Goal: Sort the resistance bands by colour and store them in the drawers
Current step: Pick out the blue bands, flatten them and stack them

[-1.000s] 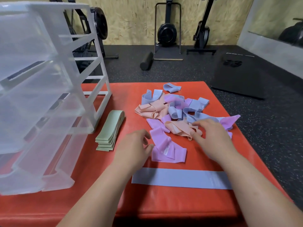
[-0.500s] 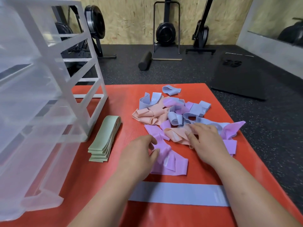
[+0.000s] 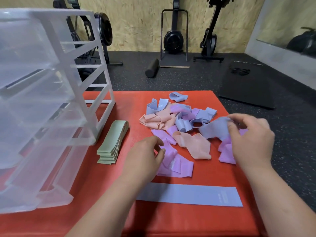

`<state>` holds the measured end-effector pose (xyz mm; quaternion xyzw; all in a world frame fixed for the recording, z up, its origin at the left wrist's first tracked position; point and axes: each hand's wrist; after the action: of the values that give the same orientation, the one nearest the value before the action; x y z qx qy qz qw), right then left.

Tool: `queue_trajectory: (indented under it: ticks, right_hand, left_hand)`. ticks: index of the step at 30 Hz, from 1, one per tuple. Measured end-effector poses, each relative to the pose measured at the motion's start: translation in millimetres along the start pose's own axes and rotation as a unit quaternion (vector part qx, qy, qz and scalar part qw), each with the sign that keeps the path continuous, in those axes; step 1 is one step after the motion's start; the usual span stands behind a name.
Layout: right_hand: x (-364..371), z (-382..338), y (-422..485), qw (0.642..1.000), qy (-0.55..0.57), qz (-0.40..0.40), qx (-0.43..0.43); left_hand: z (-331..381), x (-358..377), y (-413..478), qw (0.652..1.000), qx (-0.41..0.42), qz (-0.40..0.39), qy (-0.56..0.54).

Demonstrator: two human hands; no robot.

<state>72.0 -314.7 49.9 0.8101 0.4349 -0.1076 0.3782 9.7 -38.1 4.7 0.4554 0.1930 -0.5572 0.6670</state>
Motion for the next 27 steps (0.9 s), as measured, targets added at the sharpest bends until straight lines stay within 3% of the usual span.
queue_trajectory:
  ticks: [3,8,12,17,21,27]
  right_hand:
    - [-7.4,13.9,-0.7,0.998,-0.036,-0.051,0.032]
    - [-15.6,14.4,0.1,0.995,-0.063,-0.070,-0.025]
    - [-14.4,9.7,-6.0,0.993,-0.006,-0.115,0.034]
    - [-15.3,4.4,-8.9,0.987,0.022,-0.159,0.002]
    - [-15.5,3.5,-10.3,0.978,0.095,-0.177,0.046]
    - [-11.4,-10.8,-12.8,0.900,0.311,-0.279,0.124]
  left_hand:
    - [5.1,0.8,-0.2,1.000,0.004,-0.003,-0.009]
    - [20.0,7.0,5.3,0.999,0.015,-0.008,-0.050]
    - [30.5,14.9,11.2,0.997,0.033,-0.005,-0.064]
    - [38.3,21.6,16.2,0.993,0.055,0.009,-0.100]
    - [42.0,25.4,19.5,0.986,0.063,0.016,-0.154]
    - [55.2,28.8,23.8,0.961,0.057,-0.006,-0.269]
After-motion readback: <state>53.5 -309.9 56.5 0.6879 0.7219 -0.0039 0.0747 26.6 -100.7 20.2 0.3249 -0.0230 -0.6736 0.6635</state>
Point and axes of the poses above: each hand's wrist, its own y-axis towards the middle knuckle, its own x-axis out of the palm, z = x × y, and after that the axes turned 12 degrees about x, right-handed
